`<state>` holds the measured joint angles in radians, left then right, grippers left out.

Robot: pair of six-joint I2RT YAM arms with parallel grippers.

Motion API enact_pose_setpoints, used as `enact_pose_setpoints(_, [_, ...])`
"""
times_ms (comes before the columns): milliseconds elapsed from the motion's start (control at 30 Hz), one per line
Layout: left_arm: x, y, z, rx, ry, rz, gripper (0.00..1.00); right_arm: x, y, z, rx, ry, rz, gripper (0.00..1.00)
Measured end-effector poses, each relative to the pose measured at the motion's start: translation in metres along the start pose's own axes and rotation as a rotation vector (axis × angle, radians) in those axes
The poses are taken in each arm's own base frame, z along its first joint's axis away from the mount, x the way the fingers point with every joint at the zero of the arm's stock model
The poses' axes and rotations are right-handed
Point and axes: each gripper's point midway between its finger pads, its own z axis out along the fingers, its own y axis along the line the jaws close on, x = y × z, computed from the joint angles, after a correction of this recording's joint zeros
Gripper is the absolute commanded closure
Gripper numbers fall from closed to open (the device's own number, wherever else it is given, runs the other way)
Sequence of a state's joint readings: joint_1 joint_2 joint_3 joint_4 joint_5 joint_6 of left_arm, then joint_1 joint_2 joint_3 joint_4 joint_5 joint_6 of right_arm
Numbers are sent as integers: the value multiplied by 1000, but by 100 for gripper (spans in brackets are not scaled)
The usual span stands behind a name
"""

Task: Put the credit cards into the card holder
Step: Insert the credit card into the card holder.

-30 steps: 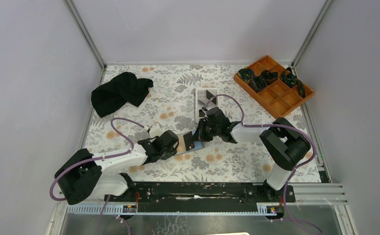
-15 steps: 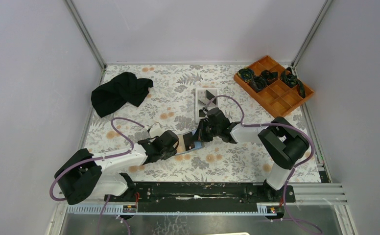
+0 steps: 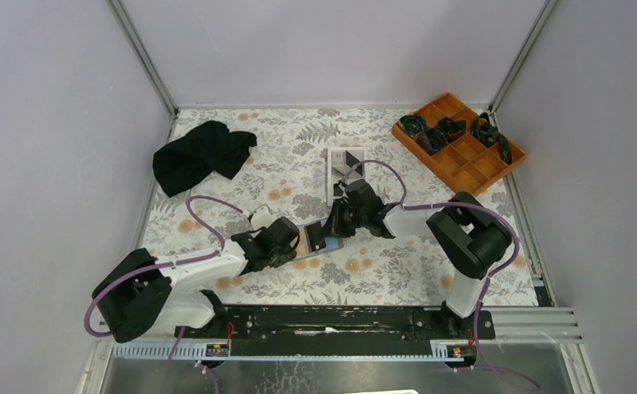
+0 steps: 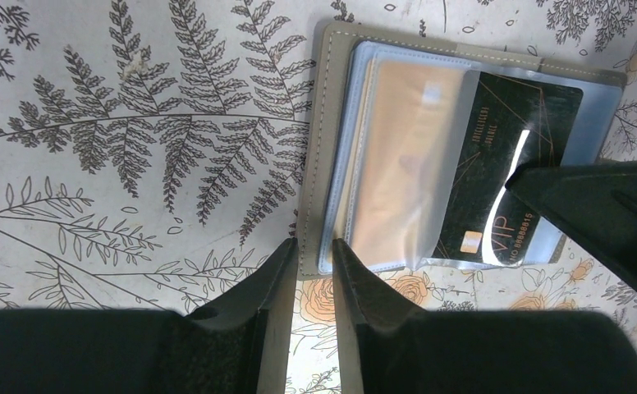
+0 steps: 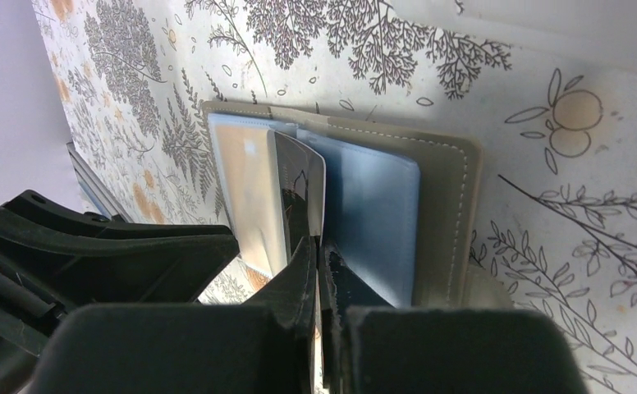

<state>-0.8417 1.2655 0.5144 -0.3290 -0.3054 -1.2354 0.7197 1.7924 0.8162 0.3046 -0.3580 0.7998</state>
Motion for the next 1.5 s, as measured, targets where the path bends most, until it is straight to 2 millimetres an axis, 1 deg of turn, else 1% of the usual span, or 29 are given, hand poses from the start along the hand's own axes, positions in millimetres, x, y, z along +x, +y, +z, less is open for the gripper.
enact_pose_setpoints(367, [0,0,1,-3,7,9,72,-2,6,4,-1,38,-56,100])
enact_pose_setpoints(500, [0,0,1,-3,7,8,72,-4,13,6,13,54,-108,80])
enact_pose_setpoints(600, [0,-1,1,-2,7,7,73,-3,13,6,44,61,-150,71])
enact_pose_setpoints(700, [-1,-2,1,2,6,5,73,4,9,6,82,87,-183,66])
enact_pose_setpoints(767, [-2,-3,2,7,3,1,73,8,7,5,100,104,-201,65])
enact_pose_setpoints(1133, [-4,-12,6,51,-10,-17,73,8,1,-3,170,113,-241,56])
enact_pose_setpoints(1300, [-4,-15,7,72,-13,-28,73,8,0,-9,192,106,-253,54])
enact_pose_setpoints(1500, [-4,-17,8,84,-12,-37,73,2,1,-15,214,79,-262,54])
